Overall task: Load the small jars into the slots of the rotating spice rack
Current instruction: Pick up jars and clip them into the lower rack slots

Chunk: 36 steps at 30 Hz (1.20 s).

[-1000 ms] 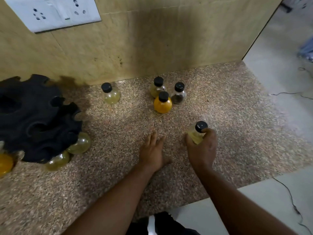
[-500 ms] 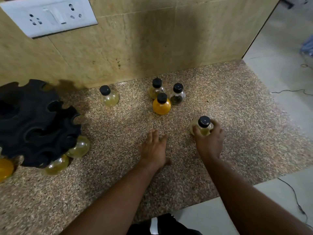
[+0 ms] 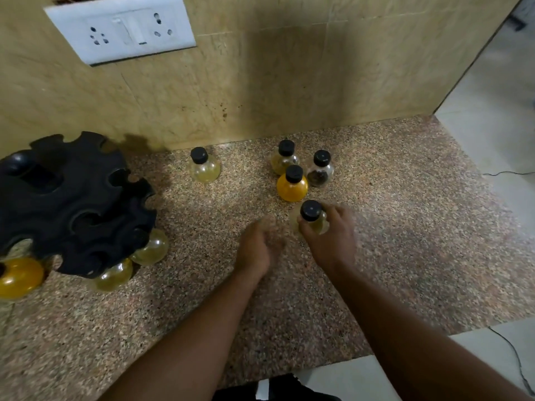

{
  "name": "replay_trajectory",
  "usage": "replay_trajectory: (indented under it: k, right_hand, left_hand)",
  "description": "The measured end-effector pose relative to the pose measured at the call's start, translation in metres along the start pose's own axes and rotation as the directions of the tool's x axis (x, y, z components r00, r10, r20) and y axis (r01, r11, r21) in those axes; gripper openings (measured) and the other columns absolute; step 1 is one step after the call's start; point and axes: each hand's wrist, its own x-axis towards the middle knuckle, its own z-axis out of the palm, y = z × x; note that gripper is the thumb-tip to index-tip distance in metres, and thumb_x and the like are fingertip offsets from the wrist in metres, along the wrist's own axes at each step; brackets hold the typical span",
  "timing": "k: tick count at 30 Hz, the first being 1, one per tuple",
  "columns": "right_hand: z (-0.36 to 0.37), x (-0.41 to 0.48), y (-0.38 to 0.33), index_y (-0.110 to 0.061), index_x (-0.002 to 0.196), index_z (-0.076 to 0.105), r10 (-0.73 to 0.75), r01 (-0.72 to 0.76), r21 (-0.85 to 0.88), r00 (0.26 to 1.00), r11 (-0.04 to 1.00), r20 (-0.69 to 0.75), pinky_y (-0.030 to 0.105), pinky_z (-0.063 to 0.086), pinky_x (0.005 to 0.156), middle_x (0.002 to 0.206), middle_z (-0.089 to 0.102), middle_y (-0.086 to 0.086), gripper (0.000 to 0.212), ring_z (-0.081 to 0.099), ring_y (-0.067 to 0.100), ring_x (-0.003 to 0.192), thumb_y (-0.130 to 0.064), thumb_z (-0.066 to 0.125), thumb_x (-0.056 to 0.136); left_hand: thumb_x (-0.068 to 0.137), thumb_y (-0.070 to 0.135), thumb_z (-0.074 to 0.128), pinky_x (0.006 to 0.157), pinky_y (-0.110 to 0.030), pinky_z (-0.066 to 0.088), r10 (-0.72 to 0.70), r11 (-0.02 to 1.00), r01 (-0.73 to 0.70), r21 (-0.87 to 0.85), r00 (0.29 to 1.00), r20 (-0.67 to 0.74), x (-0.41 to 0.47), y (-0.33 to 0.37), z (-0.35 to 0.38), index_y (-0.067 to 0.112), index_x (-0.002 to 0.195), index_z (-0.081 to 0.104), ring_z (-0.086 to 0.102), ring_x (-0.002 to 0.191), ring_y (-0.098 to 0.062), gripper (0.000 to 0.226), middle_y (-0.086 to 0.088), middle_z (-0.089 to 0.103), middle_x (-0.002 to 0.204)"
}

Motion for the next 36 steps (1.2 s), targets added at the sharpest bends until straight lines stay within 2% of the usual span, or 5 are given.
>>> replay_trajectory:
  k: [5, 12, 16, 28, 36]
  right_hand:
    - [0.039, 0.003, -0.037, -0.031, 0.13, 0.062, -0.184, 0.187, 0.006, 0.958, 0.982, 0.219, 0.037, 0.048, 0.097, 0.131, 0.054, -0.008, 0.055, 0.052, 0.014, 0.119, -0.056, 0.072, 0.082]
    - [0.101, 0.001, -0.106, -0.03, 0.131, 0.063, -0.363, 0.407, -0.025, 0.839, 0.913, 0.405, 0.032, 0.044, 0.09, 0.131, 0.057, -0.001, 0.055, 0.053, 0.021, 0.12, -0.045, 0.075, 0.079]
    - [0.13, 0.0, -0.137, -0.025, 0.13, 0.064, -0.436, 0.48, 0.053, 0.74, 0.876, 0.512, 0.033, 0.048, 0.095, 0.13, 0.06, 0.003, 0.055, 0.058, 0.024, 0.117, -0.04, 0.074, 0.077]
    - [0.164, -0.029, -0.168, -0.027, 0.138, 0.057, -0.494, 0.566, 0.141, 0.538, 0.812, 0.683, 0.03, 0.044, 0.099, 0.138, 0.051, -0.001, 0.058, 0.054, 0.021, 0.123, -0.033, 0.077, 0.084]
    - [0.183, -0.042, -0.19, -0.028, 0.137, 0.056, -0.491, 0.583, 0.1, 0.566, 0.807, 0.662, 0.036, 0.046, 0.107, 0.156, 0.032, 0.002, 0.058, 0.055, 0.028, 0.127, -0.03, 0.08, 0.084]
  left_hand:
    - [0.095, 0.044, 0.059, 0.082, -0.032, 0.052, -0.57, 0.566, 0.263, -0.781, 0.81, -0.141, 0.011, -0.005, -0.052, 0.018, 0.14, 0.054, 0.064, 0.112, -0.022, 0.052, -0.005, 0.063, 0.134]
    - [0.092, 0.068, 0.05, 0.052, -0.023, 0.051, -0.702, -0.051, 0.079, -0.996, 0.706, 0.092, 0.005, -0.031, -0.118, 0.023, 0.107, 0.066, 0.057, 0.063, -0.015, 0.05, -0.001, 0.068, 0.087]
    - [0.095, 0.066, 0.045, 0.049, -0.023, 0.042, -0.624, -0.239, 0.093, -0.967, 0.748, 0.226, -0.007, -0.04, -0.14, 0.011, 0.106, 0.066, 0.051, 0.056, -0.011, 0.06, -0.001, 0.064, 0.079]
    - [0.104, 0.051, 0.039, 0.038, -0.02, 0.027, -0.711, -0.137, -0.063, -0.989, 0.701, 0.054, -0.042, -0.073, -0.158, 0.018, 0.081, 0.058, 0.037, 0.037, -0.006, 0.044, 0.008, 0.046, 0.049]
    - [0.106, 0.042, 0.042, 0.046, -0.027, 0.031, -0.74, 0.098, 0.059, -0.993, 0.671, -0.033, -0.054, -0.089, -0.174, 0.018, 0.074, 0.054, 0.037, 0.043, -0.01, 0.041, 0.009, 0.044, 0.048]
